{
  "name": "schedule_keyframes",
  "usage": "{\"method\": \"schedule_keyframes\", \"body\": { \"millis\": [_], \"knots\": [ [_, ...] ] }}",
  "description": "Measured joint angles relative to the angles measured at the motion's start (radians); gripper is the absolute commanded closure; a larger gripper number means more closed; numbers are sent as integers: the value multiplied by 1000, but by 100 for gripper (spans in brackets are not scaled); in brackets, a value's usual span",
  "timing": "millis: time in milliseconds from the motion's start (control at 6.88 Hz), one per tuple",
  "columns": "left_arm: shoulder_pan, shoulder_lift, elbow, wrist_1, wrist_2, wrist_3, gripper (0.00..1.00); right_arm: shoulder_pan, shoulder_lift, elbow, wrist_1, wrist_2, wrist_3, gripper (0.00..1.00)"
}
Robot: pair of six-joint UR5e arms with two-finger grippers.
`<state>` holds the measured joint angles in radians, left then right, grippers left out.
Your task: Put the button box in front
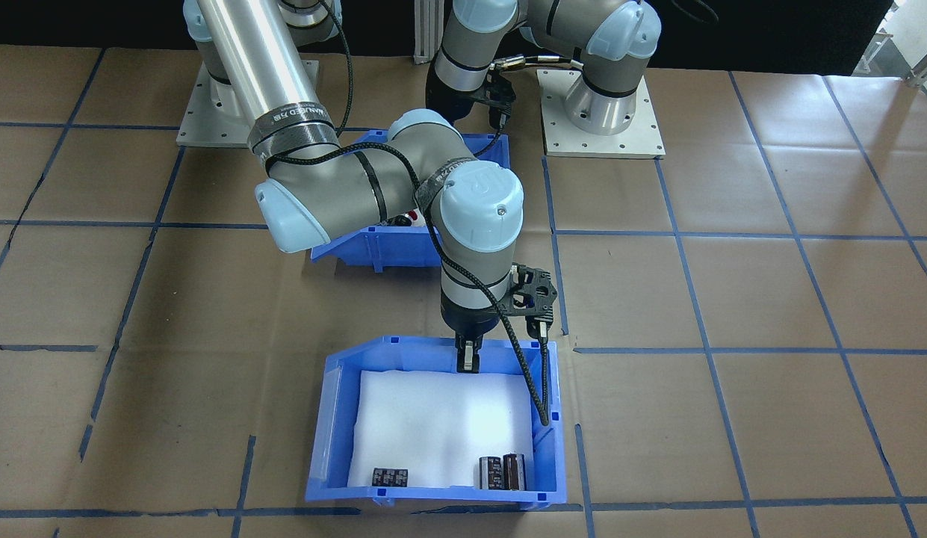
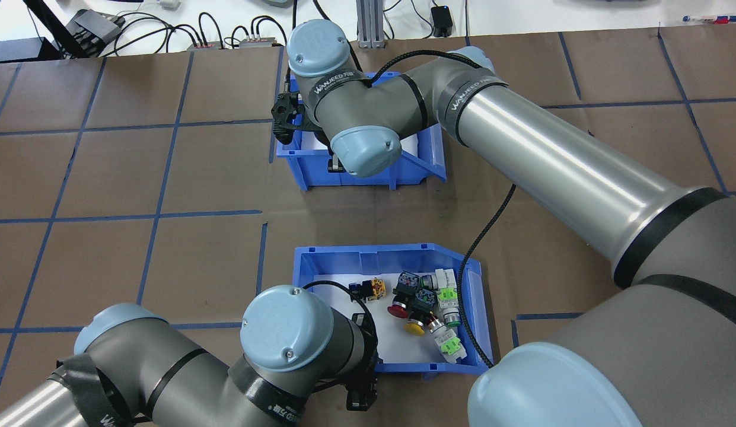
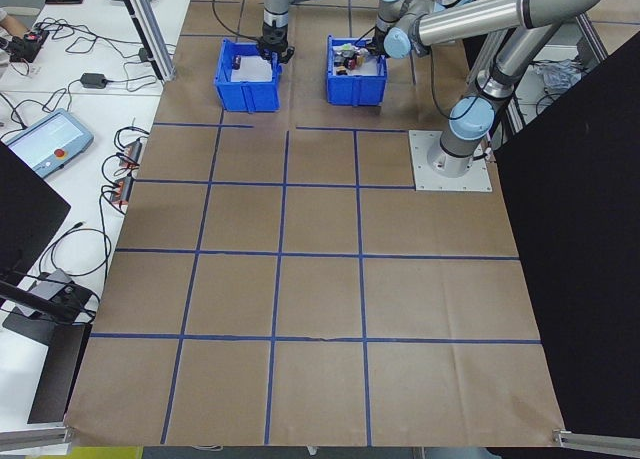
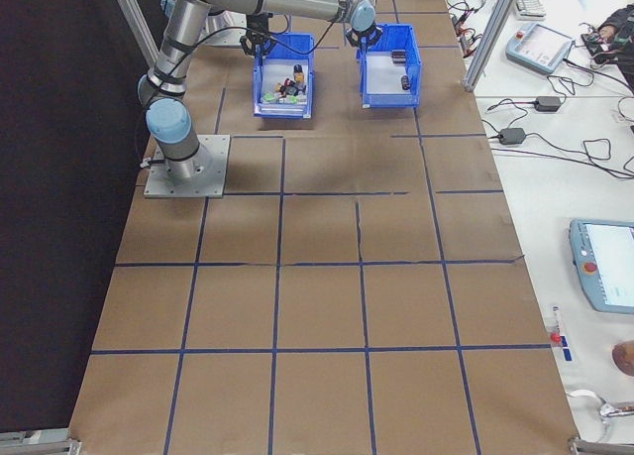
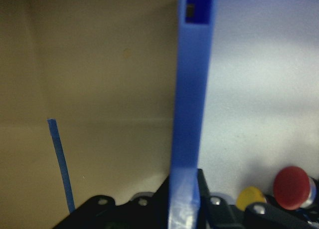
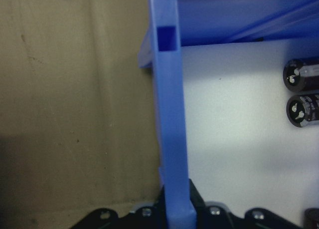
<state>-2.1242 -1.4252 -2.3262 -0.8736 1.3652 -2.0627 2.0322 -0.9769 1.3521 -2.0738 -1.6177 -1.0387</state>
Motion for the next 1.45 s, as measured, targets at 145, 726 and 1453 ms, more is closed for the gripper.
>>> {"method": "schedule_keyframes", "body": {
  "millis": [145, 726, 1453],
  "knots": [
    [12, 28, 3, -29, 24, 29, 100, -5, -16, 0, 0, -8, -3, 97],
    [427, 354, 48, -509, 111, 499, 100, -186, -144, 16, 92, -34, -150, 97],
    [706, 85, 384, -660, 131, 761, 100, -517, -327, 154, 145, -28, -568, 98]
  ]
}}
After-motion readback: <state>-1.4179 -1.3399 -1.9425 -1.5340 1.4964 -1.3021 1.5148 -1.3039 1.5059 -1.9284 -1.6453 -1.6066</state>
